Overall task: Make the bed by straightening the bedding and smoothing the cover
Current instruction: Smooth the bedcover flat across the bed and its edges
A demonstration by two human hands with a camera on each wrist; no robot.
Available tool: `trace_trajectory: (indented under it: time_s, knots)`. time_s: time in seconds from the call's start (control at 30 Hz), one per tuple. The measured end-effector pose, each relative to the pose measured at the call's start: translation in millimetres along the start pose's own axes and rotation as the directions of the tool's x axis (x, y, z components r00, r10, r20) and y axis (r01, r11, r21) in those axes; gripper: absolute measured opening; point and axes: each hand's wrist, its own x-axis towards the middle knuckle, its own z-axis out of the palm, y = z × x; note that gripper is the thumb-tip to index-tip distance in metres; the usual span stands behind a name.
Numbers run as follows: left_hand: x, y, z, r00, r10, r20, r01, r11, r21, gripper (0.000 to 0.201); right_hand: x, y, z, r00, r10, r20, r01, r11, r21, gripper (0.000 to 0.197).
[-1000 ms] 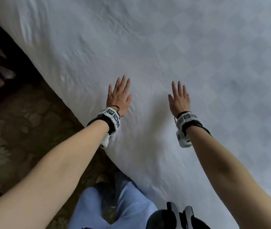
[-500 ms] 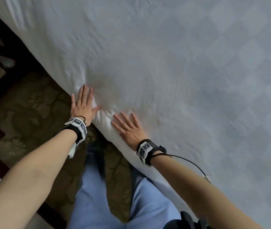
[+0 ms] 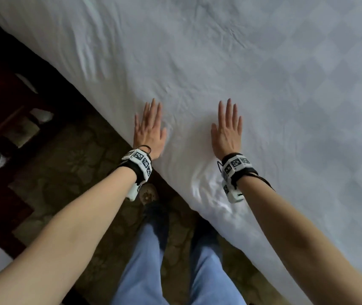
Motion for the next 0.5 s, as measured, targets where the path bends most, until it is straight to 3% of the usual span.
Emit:
trace_trajectory:
  time_s: [0.07,0.13,0.2,0.27,0.33,0.4,0.5]
  knots:
    - [19.5,-8.0,1.4,0.994,0.108,0.018,-0.109,0.993,0.040,0.069,18.5,-13.0,9.2,0.996,0.011,0.085,-0.008,1.000,-0.026,0.061]
    - [32.2,-33.7,10.4,0.994,0.073,0.087,-0.079,0.995,0.064,0.067,20.5,-37.2,27.3,0.967,-0.130,0.220,0.152,0.985,-0.086,0.060]
    - [33.8,-67.8,19.4,0.987,-0.034,0.159,0.023,0.998,0.066,0.066,6.2,-60.4,48.0,0.881,-0.304,0.363,0.371,0.919,-0.131,0.061]
    - [29.2,-103.3,20.3,0.973,-0.101,0.207,0.081,0.991,0.104,0.067,-11.5,-82.9,66.0,0.755,-0.424,0.500,0.562,0.812,-0.159,0.063]
    - [22.4,-129.9,10.7,0.958,-0.149,0.243,0.112,0.981,0.159,0.070,-21.2,-102.3,73.6,0.670,-0.473,0.572,0.649,0.747,-0.142,0.061]
    - [20.6,-147.8,-5.3,0.944,-0.230,0.237,0.191,0.966,0.177,0.072,-17.2,-117.8,66.5,0.679,-0.498,0.540,0.640,0.762,-0.101,0.061]
    - [29.6,-162.3,-36.4,0.936,-0.306,0.174,0.288,0.950,0.122,0.072,11.8,-136.9,39.6,0.767,-0.486,0.418,0.562,0.823,-0.074,0.062]
